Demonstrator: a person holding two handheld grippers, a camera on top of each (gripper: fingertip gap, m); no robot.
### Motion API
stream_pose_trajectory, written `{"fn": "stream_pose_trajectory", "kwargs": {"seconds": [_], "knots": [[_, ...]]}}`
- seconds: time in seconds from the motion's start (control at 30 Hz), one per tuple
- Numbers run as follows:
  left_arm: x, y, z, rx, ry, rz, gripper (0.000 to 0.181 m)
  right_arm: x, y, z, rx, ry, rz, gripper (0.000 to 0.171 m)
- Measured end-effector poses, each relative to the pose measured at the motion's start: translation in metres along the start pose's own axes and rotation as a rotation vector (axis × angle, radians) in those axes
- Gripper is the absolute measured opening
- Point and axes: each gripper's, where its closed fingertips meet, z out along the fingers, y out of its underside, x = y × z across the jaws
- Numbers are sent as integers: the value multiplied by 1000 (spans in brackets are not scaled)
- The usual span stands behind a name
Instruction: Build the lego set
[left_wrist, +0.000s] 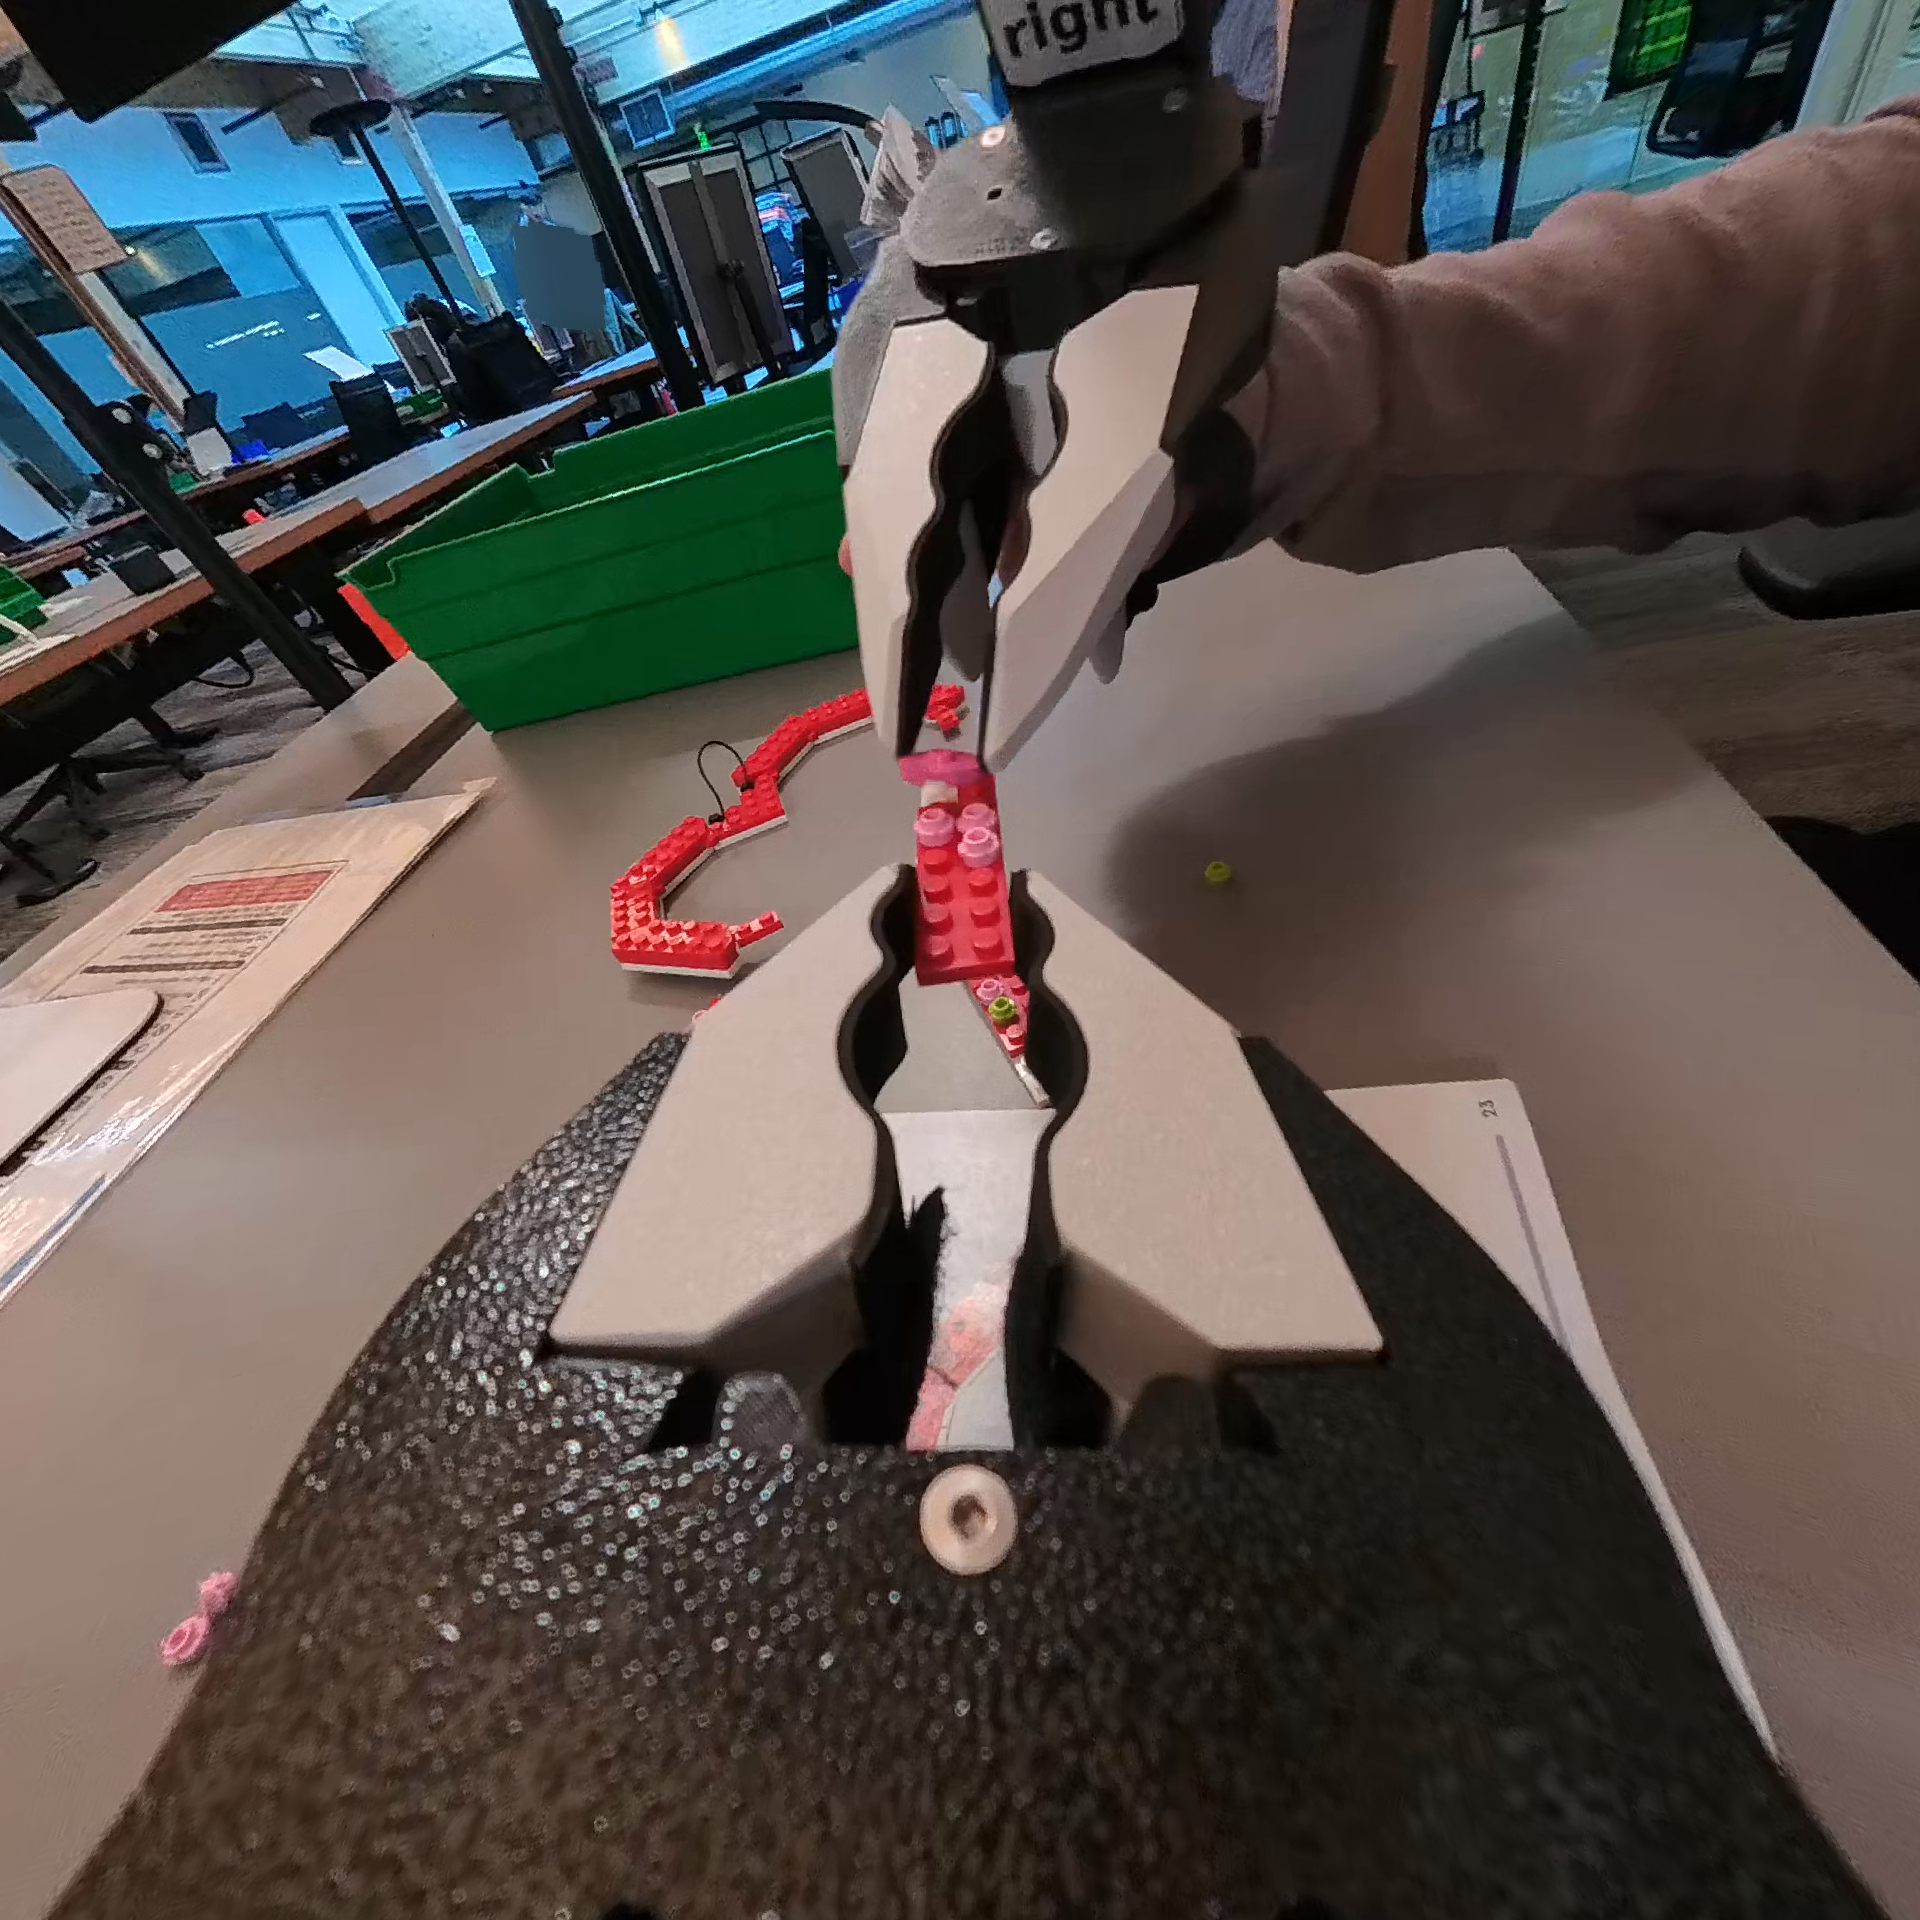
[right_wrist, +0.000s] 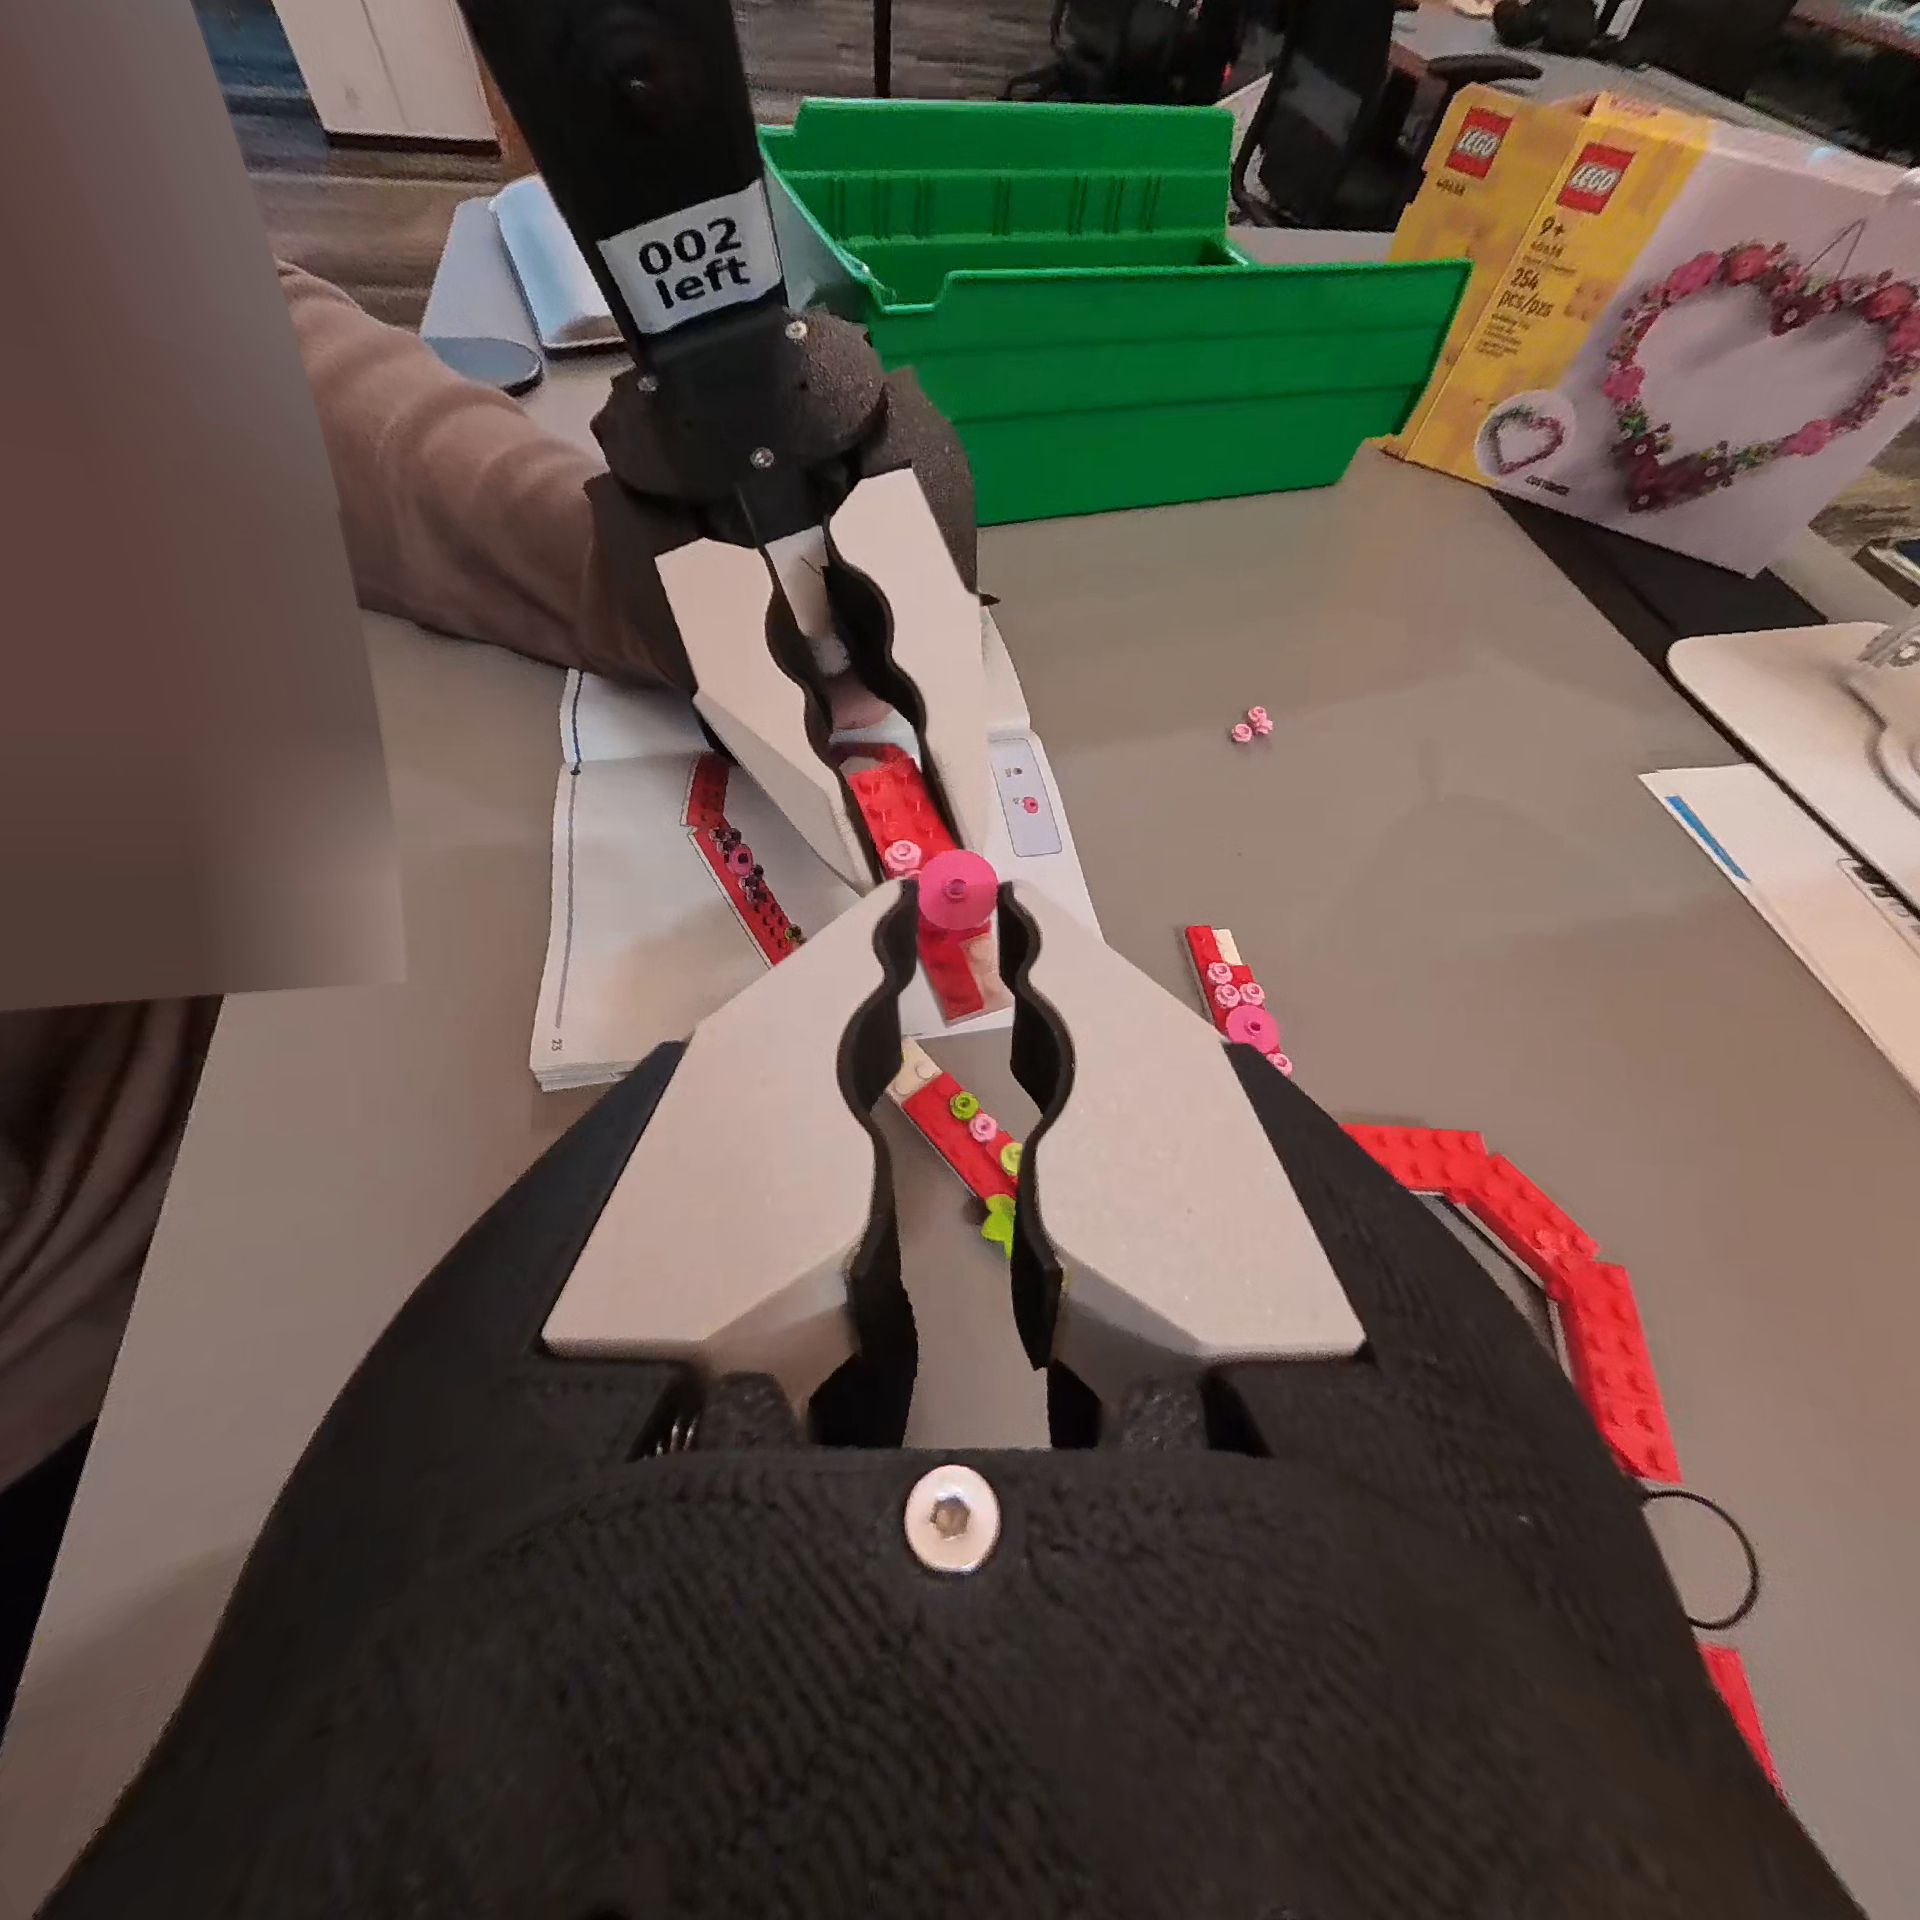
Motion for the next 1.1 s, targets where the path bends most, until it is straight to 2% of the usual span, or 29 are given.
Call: {"fn": "stream_pose_trajectory", "kwargs": {"seconds": [0.4,0.63,0.8,1.1], "knots": [[-6,0,-3,0,-26,15,15,6,3,-13,-46,41,0,13],[-18,1,-8,1,-92,4,15,27,7,-50,-11,181,49,13],[-18,1,-7,-2,-95,9,15,35,28,-72,-51,260,87,13],[-25,2,-10,2,-127,4,15,38,71,-89,-153,358,127,13]]}}
